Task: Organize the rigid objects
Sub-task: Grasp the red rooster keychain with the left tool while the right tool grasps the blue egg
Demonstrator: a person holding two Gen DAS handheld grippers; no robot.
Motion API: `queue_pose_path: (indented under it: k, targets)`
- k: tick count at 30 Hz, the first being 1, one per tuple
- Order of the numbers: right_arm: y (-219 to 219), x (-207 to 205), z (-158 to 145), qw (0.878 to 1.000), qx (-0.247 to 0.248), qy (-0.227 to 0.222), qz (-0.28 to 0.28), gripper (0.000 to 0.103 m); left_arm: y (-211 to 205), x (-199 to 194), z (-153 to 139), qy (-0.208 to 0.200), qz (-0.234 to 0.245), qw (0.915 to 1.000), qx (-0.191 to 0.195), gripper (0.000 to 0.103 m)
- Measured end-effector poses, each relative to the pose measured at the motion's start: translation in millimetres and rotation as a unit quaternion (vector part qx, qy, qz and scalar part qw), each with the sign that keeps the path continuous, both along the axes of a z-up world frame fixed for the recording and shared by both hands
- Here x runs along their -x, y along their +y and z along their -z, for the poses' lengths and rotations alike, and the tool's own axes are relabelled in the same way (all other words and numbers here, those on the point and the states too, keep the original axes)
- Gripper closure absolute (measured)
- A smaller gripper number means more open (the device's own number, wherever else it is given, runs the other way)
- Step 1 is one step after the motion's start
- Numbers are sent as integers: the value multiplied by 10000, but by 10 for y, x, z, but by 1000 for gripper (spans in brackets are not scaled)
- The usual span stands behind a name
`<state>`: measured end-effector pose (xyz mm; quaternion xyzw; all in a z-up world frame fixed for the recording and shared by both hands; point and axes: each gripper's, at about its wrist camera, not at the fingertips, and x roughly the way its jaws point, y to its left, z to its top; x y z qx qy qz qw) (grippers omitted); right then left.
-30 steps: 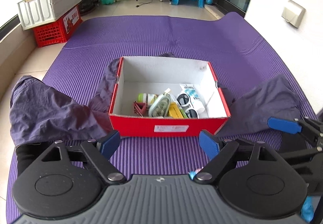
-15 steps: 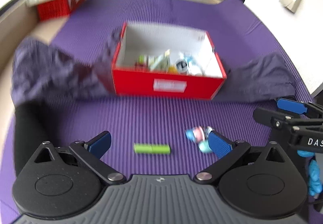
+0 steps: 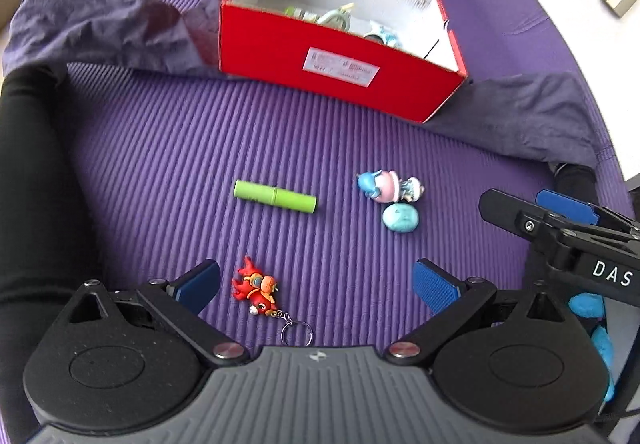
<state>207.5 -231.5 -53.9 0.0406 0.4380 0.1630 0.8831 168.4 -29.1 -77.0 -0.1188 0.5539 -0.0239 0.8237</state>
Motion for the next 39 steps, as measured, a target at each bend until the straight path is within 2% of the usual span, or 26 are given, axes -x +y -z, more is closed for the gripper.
queue_pose_path:
  k: [4,8,16,28,34,36,38,39]
  targets:
    - [37,-30,151,9998,16,222,9,9,-1,-37,194,94,-165,9998,-91,0]
    - [83,-101,318,9989,40,461,61,9,58,-107,407,260,-334,9991,10,0]
    - [176,-270,630,9963,191,829,150,11,129,-191,740,612,-406,9973,27,0]
    - [226,-504,1036,9904,451,1275,303,18,219,-167,962,721,-678,9951,8,1]
    - [283,-557,1164,9883,493,1411,303,27,240,-168,1012,730,-725,9947,-30,1]
    - [312,-566,1181,9883,516,1414,262,29,245,-173,1018,713,-730,9948,-2,5]
    - [338,-580,1193,9883,535,1404,247,35,229,-181,1026,731,-660,9951,12,19]
    - [345,-587,1199,9882,530,1413,245,39,213,-181,1039,768,-630,9951,26,21]
